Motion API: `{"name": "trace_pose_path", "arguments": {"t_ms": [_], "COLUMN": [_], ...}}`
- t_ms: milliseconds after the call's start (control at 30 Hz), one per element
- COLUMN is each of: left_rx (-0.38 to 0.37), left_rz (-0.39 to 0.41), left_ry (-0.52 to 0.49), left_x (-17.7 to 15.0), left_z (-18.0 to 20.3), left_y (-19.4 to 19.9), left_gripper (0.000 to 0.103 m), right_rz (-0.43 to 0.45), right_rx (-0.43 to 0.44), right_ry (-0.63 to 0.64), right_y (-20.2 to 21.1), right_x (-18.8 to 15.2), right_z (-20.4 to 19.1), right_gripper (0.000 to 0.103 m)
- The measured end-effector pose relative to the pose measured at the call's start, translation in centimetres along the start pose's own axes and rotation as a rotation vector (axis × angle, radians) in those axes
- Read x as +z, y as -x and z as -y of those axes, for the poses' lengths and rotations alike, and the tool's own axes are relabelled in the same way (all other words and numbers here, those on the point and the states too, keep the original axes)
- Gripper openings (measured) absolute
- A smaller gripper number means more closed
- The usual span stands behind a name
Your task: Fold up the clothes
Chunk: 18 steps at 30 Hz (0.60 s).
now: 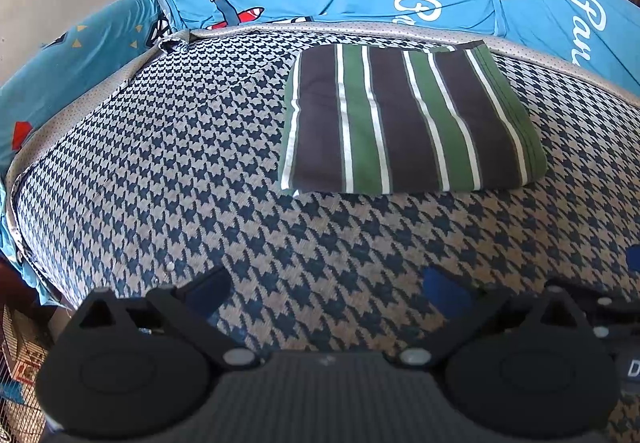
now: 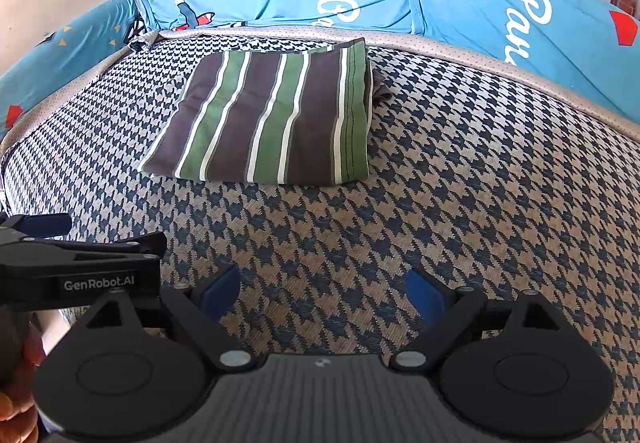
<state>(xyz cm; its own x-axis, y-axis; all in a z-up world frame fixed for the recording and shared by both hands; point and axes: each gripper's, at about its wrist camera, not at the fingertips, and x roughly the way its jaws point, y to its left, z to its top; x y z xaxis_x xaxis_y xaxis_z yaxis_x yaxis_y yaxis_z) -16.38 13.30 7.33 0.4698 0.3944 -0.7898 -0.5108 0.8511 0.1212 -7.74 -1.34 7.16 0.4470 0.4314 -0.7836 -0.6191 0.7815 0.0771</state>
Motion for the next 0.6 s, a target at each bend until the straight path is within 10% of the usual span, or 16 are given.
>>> {"name": "trace_pose_path", "arguments": {"t_ms": [600], "left_rx": [0.006], "left_rz": [0.002], "left_ry": [0.002], "left_x": [-0.11], "left_z": [-0.38], "left_y": [0.22], "left_gripper": [0.103], "right_rz": [-0.001], "right_rx": [0.004], "right_ry": [0.004], "right_y": [-0.55], "right_x": [0.35], "right_z": [-0.11], "right_gripper": [0.09]}}
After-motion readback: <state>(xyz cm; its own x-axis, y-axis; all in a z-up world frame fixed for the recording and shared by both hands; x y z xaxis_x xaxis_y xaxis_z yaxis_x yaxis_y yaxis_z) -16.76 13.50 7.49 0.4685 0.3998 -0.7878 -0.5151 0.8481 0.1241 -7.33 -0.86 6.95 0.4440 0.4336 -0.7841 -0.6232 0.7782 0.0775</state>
